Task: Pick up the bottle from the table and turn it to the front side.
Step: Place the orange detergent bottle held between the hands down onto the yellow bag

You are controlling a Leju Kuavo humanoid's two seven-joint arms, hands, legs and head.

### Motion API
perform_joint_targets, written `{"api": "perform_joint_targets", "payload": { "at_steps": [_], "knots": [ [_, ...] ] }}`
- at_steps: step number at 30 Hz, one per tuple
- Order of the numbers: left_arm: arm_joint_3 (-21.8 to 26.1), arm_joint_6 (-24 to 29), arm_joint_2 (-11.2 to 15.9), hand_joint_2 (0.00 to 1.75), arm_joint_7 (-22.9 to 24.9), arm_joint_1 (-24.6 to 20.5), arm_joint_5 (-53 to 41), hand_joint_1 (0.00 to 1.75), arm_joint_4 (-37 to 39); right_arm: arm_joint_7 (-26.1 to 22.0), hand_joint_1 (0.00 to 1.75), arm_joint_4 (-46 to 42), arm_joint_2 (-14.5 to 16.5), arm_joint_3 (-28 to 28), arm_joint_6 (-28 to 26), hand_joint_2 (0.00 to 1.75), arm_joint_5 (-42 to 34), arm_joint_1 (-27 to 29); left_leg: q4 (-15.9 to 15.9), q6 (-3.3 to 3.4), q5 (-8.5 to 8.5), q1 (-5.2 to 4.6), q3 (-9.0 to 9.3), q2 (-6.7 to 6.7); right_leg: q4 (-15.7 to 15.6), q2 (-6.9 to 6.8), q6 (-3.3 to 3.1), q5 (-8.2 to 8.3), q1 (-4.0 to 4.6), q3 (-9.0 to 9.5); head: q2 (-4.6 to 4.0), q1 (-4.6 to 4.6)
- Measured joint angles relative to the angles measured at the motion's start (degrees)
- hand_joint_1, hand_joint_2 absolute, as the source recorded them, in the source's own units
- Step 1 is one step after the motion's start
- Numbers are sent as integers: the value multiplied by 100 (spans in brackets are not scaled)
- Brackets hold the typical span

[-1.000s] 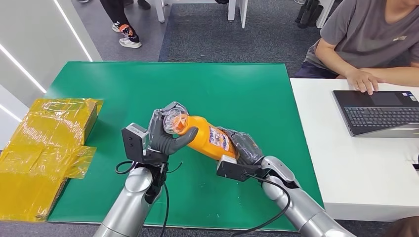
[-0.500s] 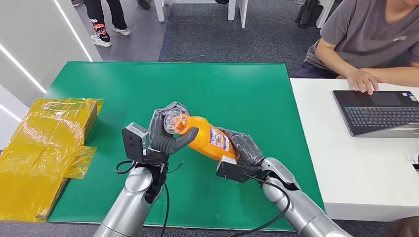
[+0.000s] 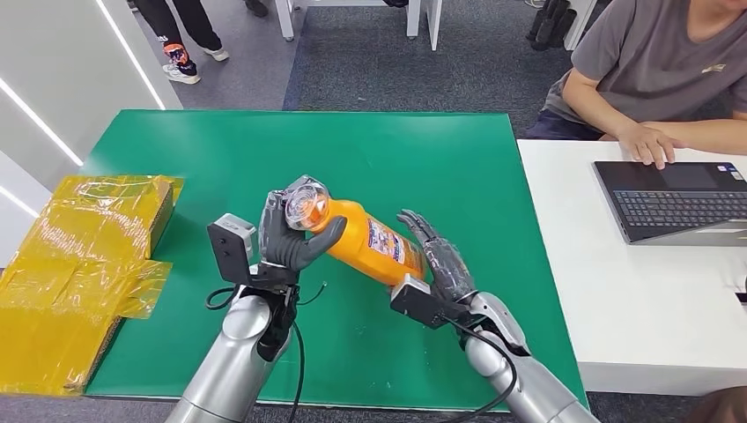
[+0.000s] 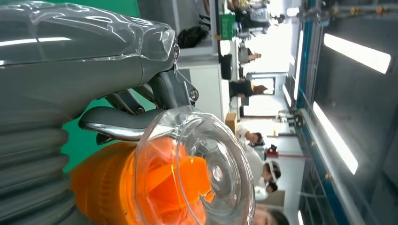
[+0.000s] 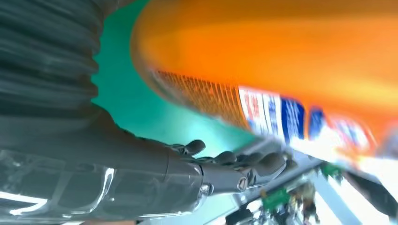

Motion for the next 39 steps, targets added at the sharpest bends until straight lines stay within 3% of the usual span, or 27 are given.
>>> {"api": "perform_joint_targets", "payload": {
  "at_steps": [6,22,31,34,39],
  "knots": [
    [63,342,19,175,37,85,161,175,-210,-63,0,-778,194,-100,-447,175,-596,383,-1,0,0,1,0,-1,3,-2,0,0,0,-1,0,0],
    [442,933,149,175,216,625,-193,175,-1195,-523,0,-2543,380,-100,-1290,175,-1063,1600,-2,0,0,2,-2,-2,3,-3,0,-1,0,-1,0,0],
    [691,1148,286,175,292,720,-538,175,-1537,-536,0,-3094,454,-96,-1392,175,-1022,1977,-3,-2,1,2,-2,-1,4,-2,-1,-1,1,0,-1,1],
    [822,1415,430,175,450,790,-1125,175,-1693,-501,0,-3222,485,-102,-1462,175,-894,2120,-3,-2,1,2,-1,1,5,0,-1,-1,0,0,-1,1],
    [1238,1642,931,175,529,1129,-1951,175,-1994,-560,0,-3452,494,-142,-1564,175,-857,2474,-6,-3,1,6,-2,4,6,2,-5,-5,2,-4,0,0]
  ]
}}
